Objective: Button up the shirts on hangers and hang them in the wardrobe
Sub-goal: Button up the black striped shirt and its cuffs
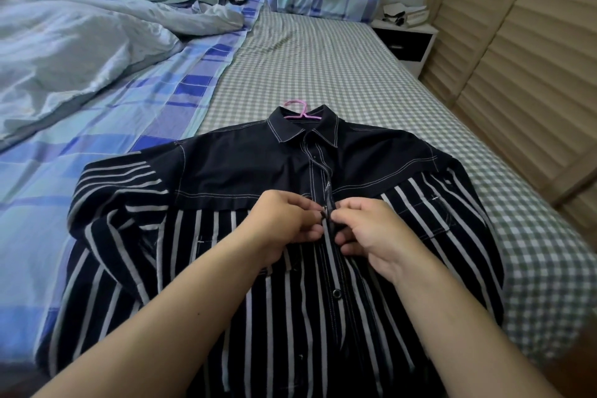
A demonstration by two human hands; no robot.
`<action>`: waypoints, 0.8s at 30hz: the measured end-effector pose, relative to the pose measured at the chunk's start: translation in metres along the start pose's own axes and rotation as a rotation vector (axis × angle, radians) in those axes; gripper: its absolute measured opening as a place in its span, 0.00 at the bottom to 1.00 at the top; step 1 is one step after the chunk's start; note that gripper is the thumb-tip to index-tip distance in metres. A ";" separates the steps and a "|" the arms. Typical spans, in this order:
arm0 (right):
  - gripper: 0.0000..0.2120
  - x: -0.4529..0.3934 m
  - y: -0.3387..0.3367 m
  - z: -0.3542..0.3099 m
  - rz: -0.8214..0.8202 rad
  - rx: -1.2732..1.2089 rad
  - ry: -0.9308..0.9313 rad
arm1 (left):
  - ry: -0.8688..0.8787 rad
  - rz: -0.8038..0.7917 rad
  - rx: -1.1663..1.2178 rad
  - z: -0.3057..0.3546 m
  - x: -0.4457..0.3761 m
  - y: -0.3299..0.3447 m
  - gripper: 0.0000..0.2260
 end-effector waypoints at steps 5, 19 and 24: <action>0.06 0.000 -0.001 0.001 -0.022 -0.011 0.005 | -0.042 -0.029 0.056 -0.001 -0.002 -0.004 0.04; 0.09 -0.001 -0.009 0.004 -0.155 -0.150 0.051 | 0.022 0.029 0.010 -0.003 -0.002 0.001 0.04; 0.08 0.000 -0.007 0.004 -0.155 -0.129 0.030 | 0.094 0.094 -0.082 -0.006 -0.001 0.004 0.06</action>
Point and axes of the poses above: each hand's wrist, its own x-axis away from the middle knuckle, its own y-axis out of the palm, z = x × y, the point moved 3 cm from there along -x, towards the middle knuckle, and after that the axes turned 6 degrees about x, right-handed, at the moved point
